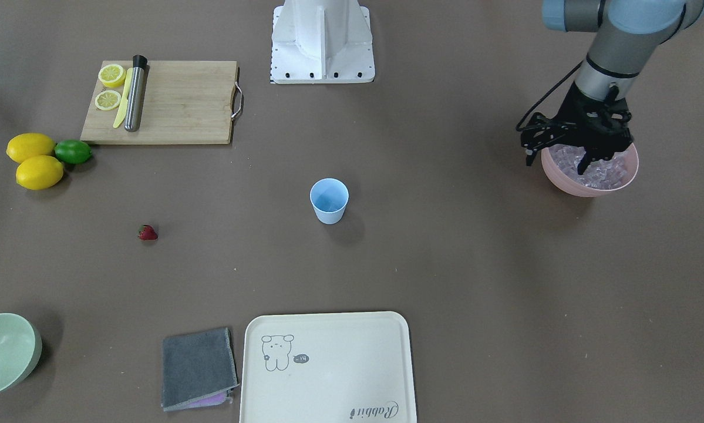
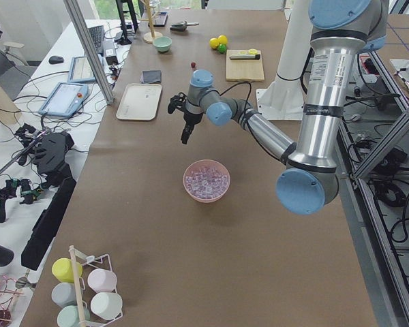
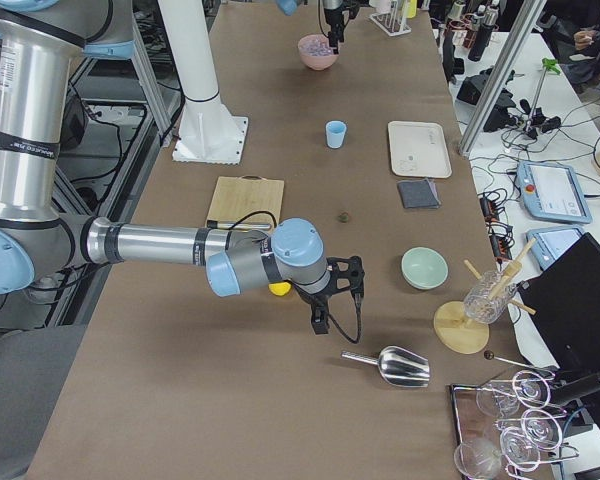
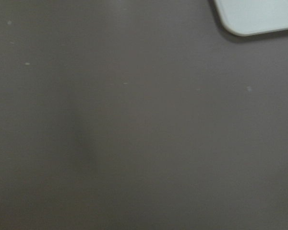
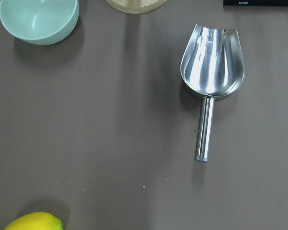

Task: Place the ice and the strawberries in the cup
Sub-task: 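Open the left gripper over the cup and move back toward the bowl, then lower the left gripper into the pink bowl and grasp another ice cube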

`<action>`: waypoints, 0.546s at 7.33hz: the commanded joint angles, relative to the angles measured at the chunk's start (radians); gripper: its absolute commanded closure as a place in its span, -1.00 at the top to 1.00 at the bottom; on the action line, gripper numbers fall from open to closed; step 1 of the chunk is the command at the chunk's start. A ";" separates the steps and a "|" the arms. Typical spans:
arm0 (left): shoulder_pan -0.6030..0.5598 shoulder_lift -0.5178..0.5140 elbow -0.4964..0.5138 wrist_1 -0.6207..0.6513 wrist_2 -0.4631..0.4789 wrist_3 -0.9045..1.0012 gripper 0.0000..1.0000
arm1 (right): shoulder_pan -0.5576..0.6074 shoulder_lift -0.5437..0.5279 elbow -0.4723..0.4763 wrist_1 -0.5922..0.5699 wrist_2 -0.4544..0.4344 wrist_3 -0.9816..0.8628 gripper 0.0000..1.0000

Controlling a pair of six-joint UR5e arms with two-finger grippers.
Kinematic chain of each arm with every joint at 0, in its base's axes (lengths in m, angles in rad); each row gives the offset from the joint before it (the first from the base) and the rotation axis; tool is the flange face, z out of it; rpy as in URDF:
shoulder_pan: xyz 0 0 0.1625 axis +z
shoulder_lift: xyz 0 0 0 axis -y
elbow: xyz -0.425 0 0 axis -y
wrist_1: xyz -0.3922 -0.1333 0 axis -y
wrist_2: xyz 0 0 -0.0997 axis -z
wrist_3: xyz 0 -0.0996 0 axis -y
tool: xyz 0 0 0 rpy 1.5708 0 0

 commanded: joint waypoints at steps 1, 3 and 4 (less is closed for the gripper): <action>-0.045 0.124 0.008 -0.064 0.002 0.150 0.97 | 0.000 0.000 0.000 0.000 0.002 0.002 1.00; -0.030 0.207 0.066 -0.212 0.013 0.116 0.97 | 0.000 0.000 0.000 0.001 0.002 0.002 1.00; -0.022 0.222 0.133 -0.298 0.016 0.103 0.97 | 0.000 0.000 0.000 0.001 0.002 0.004 1.00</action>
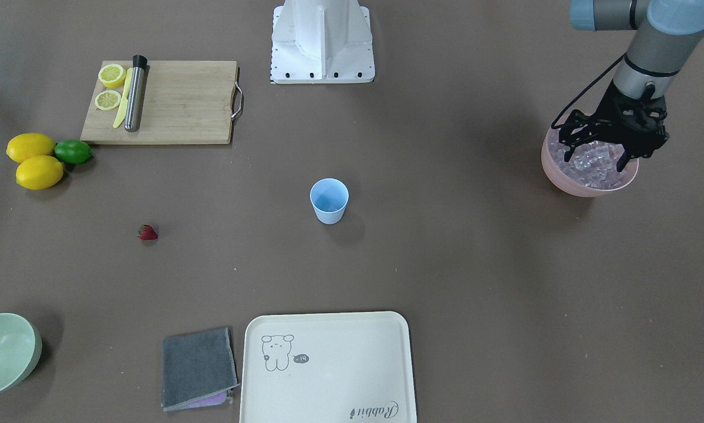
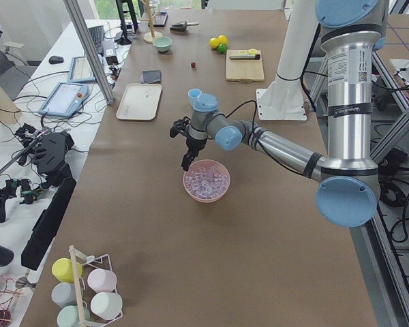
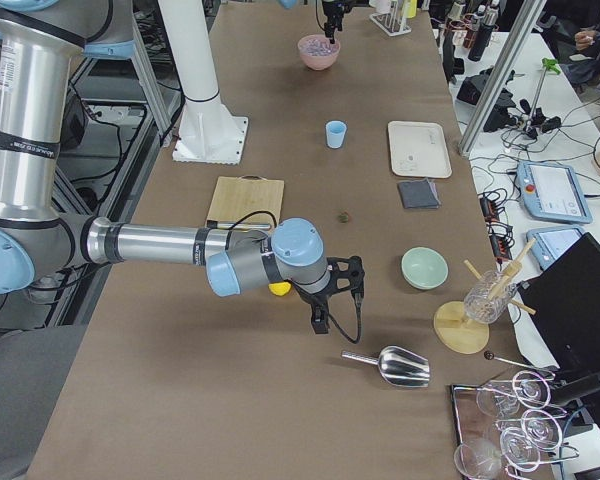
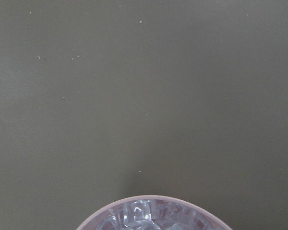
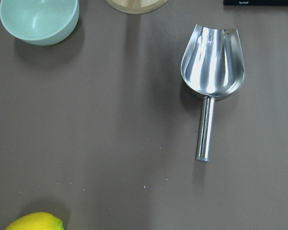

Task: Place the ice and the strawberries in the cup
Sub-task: 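Lower the left gripper into the pink bowl and grasp another ice cube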

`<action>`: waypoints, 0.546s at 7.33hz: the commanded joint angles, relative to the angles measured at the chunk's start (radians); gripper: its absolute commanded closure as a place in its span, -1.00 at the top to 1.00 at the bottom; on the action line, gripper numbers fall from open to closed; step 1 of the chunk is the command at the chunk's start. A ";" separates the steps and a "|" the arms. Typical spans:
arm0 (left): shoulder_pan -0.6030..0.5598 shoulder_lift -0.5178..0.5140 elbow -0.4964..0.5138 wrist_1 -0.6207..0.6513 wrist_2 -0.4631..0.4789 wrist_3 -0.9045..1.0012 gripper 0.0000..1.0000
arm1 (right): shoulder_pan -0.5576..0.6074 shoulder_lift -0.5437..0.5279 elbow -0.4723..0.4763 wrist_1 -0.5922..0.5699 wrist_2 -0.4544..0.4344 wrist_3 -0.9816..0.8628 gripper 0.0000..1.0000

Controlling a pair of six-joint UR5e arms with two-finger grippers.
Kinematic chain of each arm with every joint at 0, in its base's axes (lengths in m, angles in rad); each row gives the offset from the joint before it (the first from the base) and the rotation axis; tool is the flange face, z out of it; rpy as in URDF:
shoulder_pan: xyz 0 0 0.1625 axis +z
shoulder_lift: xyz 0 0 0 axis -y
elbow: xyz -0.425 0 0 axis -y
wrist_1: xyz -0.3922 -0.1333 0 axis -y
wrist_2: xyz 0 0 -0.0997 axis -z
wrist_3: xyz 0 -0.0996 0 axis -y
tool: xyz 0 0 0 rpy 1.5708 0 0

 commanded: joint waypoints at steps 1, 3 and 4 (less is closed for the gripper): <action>0.040 0.029 0.106 -0.134 0.013 -0.017 0.97 | 0.000 0.000 0.000 0.000 0.000 0.001 1.00; 0.065 0.037 0.099 -0.137 0.030 -0.068 0.97 | 0.000 0.000 0.000 0.000 0.000 0.001 1.00; 0.097 0.039 0.093 -0.144 0.030 -0.110 0.97 | 0.000 0.000 0.000 0.000 -0.001 0.001 1.00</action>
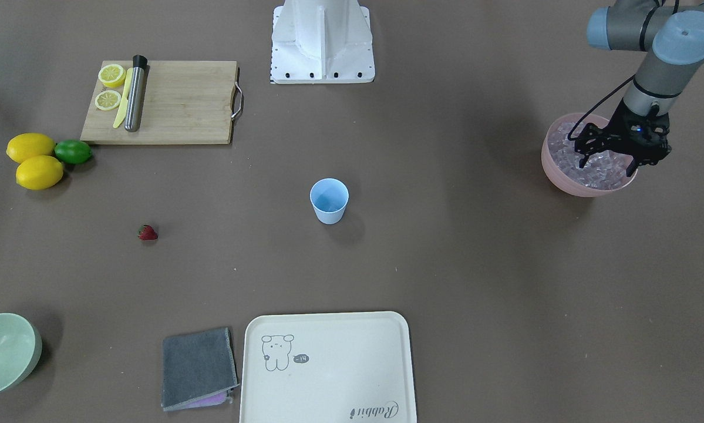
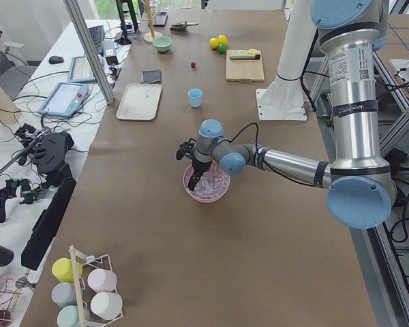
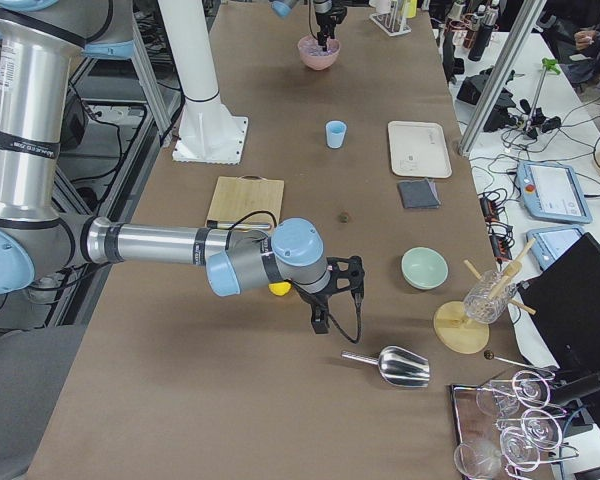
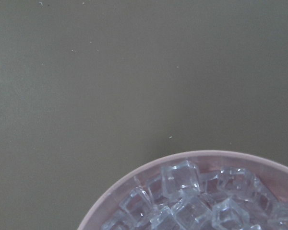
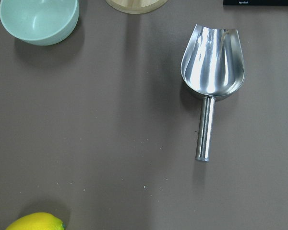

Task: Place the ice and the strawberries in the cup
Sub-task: 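Lower the left gripper into the pink bowl and grasp another ice cube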

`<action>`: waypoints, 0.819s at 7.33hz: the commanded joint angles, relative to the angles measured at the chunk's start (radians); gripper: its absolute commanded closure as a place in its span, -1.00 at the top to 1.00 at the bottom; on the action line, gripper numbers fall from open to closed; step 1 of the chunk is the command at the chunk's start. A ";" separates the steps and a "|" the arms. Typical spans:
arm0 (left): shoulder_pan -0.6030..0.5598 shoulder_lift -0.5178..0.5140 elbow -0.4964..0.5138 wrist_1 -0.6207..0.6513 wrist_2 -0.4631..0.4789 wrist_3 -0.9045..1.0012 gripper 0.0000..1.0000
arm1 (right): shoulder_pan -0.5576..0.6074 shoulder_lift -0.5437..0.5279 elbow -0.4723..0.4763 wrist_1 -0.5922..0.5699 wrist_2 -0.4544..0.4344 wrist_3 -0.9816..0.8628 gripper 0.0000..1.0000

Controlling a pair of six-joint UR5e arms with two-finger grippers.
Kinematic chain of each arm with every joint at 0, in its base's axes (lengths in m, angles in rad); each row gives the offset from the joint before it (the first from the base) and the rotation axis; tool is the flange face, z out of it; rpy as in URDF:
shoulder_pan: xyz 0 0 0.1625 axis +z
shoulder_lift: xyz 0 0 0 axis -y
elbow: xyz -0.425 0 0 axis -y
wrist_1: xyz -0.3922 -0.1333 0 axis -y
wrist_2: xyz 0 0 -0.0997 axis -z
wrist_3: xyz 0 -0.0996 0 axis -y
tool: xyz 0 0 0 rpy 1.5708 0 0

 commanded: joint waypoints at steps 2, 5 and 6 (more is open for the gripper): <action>0.056 0.017 -0.006 -0.034 0.001 -0.083 0.97 | 0.000 0.000 0.000 0.000 -0.003 -0.002 1.00; 0.055 0.079 -0.029 -0.051 -0.002 -0.075 0.97 | 0.000 0.000 -0.002 -0.002 -0.003 -0.002 1.00; 0.056 0.088 -0.029 -0.052 -0.003 -0.075 0.97 | 0.000 0.000 -0.002 0.000 -0.004 -0.003 1.00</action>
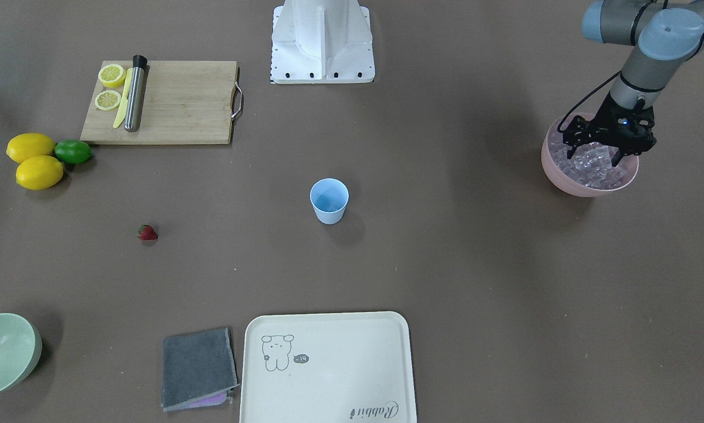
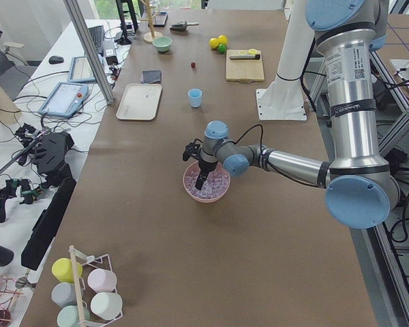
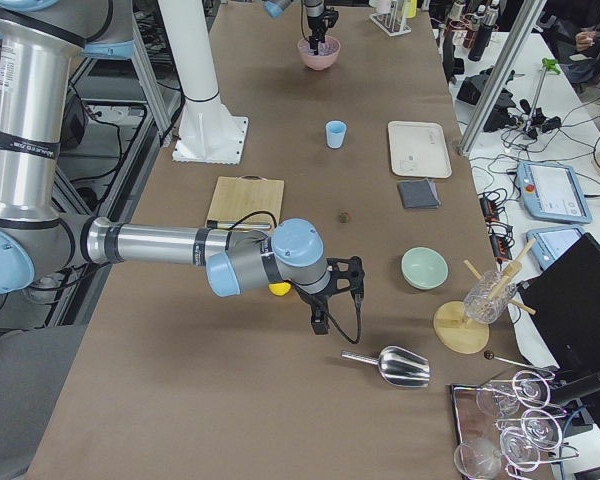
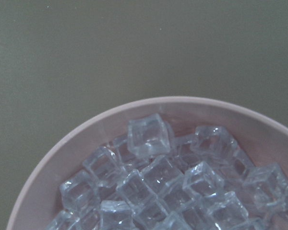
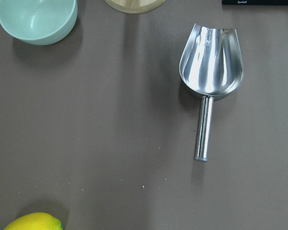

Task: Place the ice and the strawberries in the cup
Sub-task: 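Lower the left gripper into the pink bowl and grasp another ice cube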

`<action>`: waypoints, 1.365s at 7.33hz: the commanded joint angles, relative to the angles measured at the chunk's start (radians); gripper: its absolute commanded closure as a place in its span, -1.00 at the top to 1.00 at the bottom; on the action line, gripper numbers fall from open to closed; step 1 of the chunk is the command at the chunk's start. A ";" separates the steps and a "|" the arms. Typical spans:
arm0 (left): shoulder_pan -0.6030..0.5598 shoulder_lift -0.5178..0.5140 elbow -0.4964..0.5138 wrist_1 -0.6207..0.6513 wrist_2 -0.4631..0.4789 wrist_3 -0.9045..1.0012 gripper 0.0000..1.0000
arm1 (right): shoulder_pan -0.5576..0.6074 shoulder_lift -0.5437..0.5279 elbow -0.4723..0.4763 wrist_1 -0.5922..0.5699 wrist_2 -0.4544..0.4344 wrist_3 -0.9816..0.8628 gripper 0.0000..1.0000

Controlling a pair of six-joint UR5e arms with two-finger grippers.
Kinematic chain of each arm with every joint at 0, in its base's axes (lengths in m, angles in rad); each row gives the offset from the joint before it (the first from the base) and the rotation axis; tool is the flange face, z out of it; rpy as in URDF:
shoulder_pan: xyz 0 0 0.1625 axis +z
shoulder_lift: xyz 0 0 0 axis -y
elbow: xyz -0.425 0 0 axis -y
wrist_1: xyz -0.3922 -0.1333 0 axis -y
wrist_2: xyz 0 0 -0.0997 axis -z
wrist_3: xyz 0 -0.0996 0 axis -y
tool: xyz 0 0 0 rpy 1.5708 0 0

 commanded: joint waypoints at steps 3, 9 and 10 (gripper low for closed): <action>0.001 0.018 -0.004 -0.007 -0.002 0.001 0.95 | 0.000 -0.002 0.000 0.000 -0.001 -0.003 1.00; 0.009 0.017 0.017 -0.057 -0.002 -0.001 0.76 | 0.000 0.000 -0.005 -0.001 -0.001 -0.003 1.00; 0.009 0.017 0.022 -0.056 -0.002 0.002 0.76 | 0.000 0.000 -0.005 -0.001 -0.001 -0.003 1.00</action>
